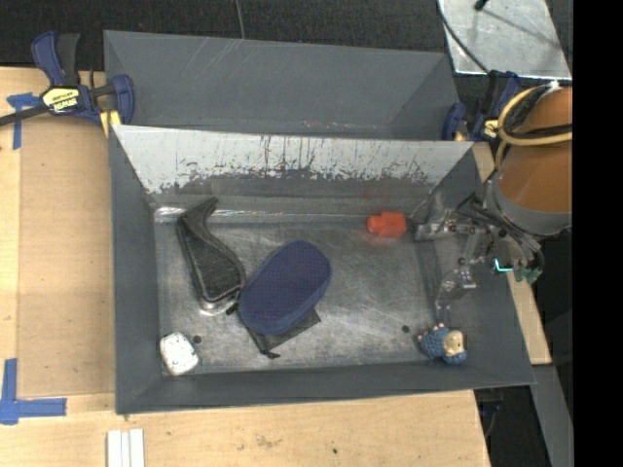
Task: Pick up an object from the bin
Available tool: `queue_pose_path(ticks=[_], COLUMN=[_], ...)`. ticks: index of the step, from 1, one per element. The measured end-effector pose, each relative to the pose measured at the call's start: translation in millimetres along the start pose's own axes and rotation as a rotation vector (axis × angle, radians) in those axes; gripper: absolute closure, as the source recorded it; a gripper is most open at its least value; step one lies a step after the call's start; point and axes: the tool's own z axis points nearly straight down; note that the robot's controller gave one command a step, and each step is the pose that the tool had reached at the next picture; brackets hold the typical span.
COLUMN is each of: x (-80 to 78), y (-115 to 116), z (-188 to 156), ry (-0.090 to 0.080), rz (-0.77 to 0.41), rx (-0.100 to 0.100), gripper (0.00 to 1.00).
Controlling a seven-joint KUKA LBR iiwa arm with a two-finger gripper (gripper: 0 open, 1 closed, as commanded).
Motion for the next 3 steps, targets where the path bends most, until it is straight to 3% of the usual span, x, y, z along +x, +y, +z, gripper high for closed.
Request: queue_pose_path(ticks=[1, 2, 3], x=[-15.8, -71.0, -52.6], y=[89, 158, 206], z=[35, 94, 55], ry=[-0.003, -0.008, -0.011], rz=[-0.115, -0.122, -0.14], rx=[-0.004, -0.003, -0.001], gripper=[0.0, 0.0, 0.0])
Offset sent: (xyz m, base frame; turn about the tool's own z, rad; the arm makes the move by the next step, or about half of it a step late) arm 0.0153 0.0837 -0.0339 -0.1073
